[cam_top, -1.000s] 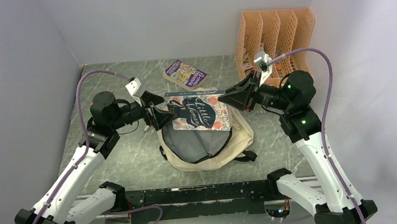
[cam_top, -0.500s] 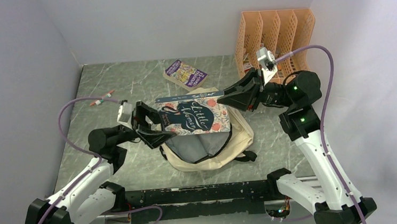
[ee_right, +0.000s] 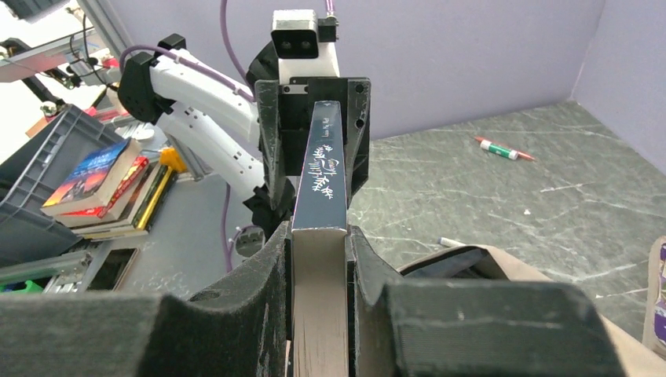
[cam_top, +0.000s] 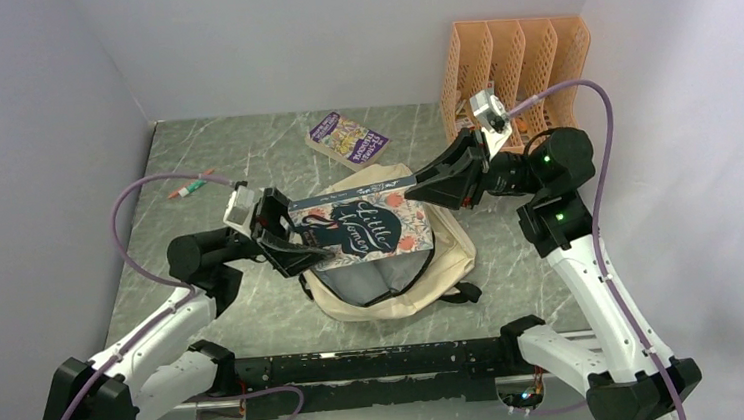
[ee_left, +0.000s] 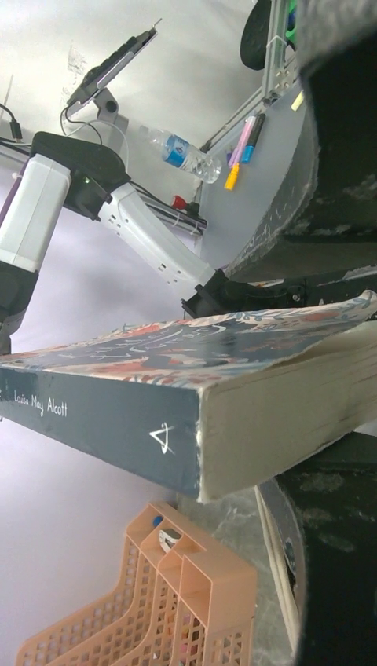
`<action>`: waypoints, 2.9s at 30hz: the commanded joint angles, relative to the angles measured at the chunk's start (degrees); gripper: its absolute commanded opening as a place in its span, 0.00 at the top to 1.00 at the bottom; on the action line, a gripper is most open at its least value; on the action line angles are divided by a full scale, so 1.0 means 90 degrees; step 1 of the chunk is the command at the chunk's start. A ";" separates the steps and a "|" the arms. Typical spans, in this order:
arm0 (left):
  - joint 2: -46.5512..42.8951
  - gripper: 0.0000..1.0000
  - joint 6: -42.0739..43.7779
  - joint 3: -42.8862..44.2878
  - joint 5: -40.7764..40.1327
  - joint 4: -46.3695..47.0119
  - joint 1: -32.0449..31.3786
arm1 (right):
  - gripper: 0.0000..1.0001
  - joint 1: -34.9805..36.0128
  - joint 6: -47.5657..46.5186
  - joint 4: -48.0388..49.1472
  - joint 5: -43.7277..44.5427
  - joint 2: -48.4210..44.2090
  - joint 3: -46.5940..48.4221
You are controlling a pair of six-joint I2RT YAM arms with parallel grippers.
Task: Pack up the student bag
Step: Pick up the book from the center of the board, then place the book in the student bag.
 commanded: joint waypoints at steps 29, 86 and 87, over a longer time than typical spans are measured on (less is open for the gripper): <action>0.0356 0.95 0.2114 0.1408 -0.0942 -0.4055 -0.0115 | 0.06 -0.0025 -0.1118 -0.1632 0.5773 -0.1461 -0.0433; -0.0228 0.95 0.2489 0.3582 -0.8799 -0.9730 0.0079 | 0.08 0.4639 -0.2117 -0.5261 1.1704 0.6164 0.1519; -0.0233 0.95 0.2489 0.3585 -0.8800 -0.9722 0.0076 | 0.09 0.4637 -0.2125 -0.5263 1.1735 0.6219 0.1523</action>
